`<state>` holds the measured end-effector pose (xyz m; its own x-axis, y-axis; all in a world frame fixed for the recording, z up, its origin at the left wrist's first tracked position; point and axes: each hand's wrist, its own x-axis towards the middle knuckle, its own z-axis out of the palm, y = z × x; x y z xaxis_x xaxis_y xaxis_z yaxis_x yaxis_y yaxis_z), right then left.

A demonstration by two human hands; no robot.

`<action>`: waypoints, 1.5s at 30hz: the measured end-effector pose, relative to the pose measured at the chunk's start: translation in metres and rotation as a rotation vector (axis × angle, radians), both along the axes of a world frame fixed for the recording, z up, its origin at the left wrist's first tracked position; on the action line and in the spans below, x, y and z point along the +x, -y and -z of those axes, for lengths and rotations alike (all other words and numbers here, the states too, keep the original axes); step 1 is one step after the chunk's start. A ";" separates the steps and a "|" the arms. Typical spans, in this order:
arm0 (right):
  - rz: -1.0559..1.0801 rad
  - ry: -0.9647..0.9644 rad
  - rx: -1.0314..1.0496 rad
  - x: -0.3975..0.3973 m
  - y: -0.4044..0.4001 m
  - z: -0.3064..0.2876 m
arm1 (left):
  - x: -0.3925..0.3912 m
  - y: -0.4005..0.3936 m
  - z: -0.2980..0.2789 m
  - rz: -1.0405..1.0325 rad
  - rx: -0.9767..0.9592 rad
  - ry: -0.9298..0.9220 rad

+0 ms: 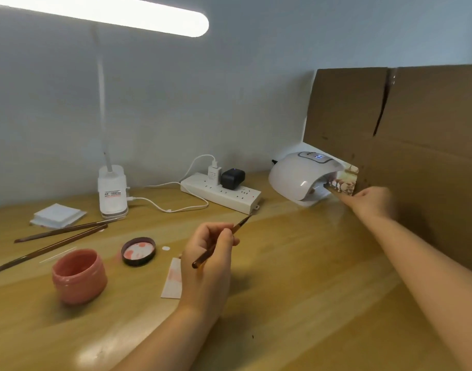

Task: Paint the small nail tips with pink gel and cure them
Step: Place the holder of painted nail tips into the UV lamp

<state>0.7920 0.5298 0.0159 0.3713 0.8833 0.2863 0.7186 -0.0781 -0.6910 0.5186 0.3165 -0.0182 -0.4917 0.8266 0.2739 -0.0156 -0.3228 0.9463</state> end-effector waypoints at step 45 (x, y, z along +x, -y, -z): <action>-0.274 0.526 -0.228 -0.076 -0.117 -0.064 | -0.016 -0.019 0.013 -0.029 -0.008 0.173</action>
<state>0.7161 0.6466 0.0797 -0.0160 0.9866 0.1622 0.9723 0.0532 -0.2276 0.5021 0.3353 -0.0313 -0.5545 0.8132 0.1768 -0.1695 -0.3183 0.9327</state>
